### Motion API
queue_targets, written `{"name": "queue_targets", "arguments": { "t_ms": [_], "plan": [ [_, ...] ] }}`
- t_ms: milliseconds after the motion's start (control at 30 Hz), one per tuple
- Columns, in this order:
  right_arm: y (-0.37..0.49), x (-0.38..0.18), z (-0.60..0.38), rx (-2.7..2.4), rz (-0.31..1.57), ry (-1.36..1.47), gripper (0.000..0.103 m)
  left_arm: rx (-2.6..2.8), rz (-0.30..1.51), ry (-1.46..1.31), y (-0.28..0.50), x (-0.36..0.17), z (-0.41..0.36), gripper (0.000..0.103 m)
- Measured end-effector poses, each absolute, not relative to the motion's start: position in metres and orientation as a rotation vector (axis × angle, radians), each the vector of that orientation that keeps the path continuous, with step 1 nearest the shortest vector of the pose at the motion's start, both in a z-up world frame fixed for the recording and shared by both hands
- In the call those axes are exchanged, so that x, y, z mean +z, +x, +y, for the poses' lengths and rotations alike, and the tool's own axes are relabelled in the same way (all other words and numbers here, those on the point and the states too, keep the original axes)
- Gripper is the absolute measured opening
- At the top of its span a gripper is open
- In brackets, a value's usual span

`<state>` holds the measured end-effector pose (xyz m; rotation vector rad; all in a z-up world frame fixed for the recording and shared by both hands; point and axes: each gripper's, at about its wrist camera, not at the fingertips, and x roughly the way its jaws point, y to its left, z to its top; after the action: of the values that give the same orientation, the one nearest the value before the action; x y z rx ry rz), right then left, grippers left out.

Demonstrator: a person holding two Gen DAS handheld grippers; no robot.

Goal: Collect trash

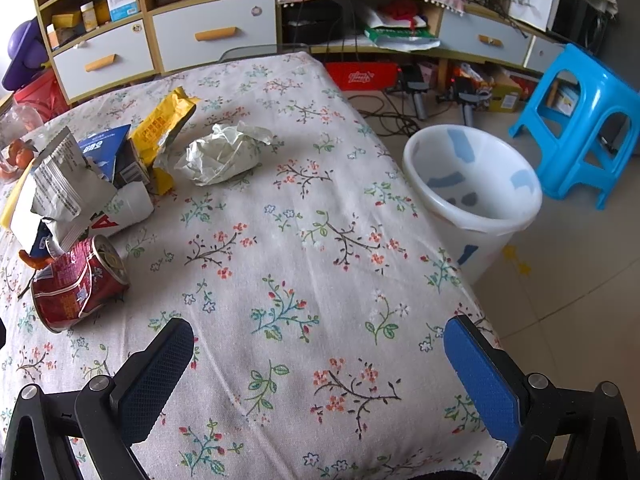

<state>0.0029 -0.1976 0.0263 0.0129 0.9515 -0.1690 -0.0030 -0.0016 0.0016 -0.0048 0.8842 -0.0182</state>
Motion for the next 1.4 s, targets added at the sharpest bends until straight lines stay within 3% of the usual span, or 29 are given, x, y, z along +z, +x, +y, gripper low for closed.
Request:
{"name": "queue_targets", "arguments": {
  "t_ms": [1400],
  "plan": [
    [0.0041,0.0206,-0.1990,-0.174,0.963,0.028,0.103,-0.034,0.893,-0.016,-0.0035,0.0013,-0.0010,0.103]
  ]
}}
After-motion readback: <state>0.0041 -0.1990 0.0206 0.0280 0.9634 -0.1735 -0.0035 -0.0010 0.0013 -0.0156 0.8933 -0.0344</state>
